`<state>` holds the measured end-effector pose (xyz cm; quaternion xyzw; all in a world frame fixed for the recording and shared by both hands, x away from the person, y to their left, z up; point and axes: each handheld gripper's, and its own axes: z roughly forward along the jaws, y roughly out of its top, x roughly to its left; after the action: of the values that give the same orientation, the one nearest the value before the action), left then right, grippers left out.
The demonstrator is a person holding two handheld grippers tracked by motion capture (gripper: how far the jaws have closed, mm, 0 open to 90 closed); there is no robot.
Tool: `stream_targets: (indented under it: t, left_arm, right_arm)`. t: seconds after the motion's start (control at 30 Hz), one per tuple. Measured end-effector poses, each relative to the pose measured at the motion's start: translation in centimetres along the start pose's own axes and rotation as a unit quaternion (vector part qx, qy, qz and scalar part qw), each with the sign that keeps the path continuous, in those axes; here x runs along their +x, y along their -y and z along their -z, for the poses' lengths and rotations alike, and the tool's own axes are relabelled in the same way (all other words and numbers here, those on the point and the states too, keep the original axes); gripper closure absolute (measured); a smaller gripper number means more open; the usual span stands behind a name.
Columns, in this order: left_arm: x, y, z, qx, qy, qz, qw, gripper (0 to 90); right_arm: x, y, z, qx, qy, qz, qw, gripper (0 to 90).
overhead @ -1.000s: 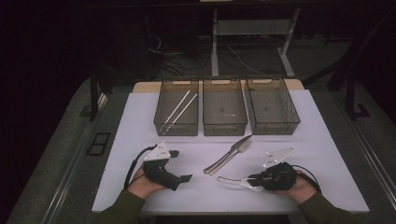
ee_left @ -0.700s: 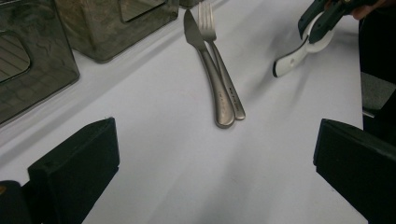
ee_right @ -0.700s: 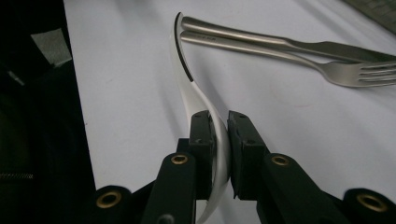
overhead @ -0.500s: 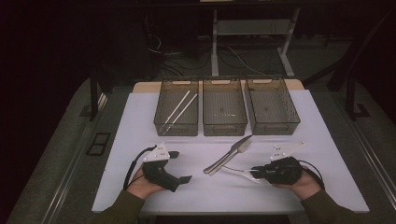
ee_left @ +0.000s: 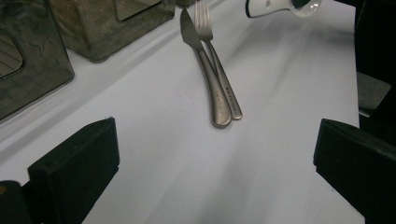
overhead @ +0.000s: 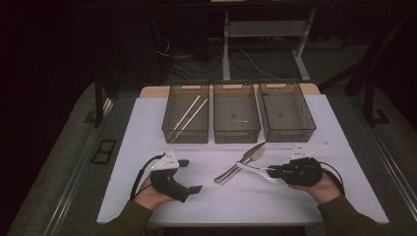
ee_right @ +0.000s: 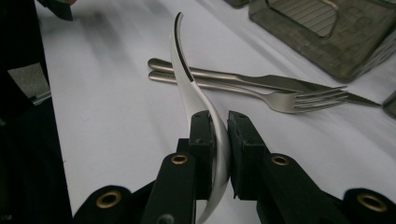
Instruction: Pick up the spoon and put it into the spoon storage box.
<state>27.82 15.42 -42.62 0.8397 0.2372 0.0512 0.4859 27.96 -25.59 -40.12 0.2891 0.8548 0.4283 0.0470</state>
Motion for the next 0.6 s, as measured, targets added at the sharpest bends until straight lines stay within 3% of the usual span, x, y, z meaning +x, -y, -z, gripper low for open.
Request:
stream_targets:
  t: [0.6]
  left_arm:
    - [0.0, -0.1, 0.0, 0.000, 0.001, 0.000, 1.0000, 0.0]
  right_arm:
    - [-2.4, -3.2, 0.1, -0.038, 0.032, -0.017, 0.9986, 80.3]
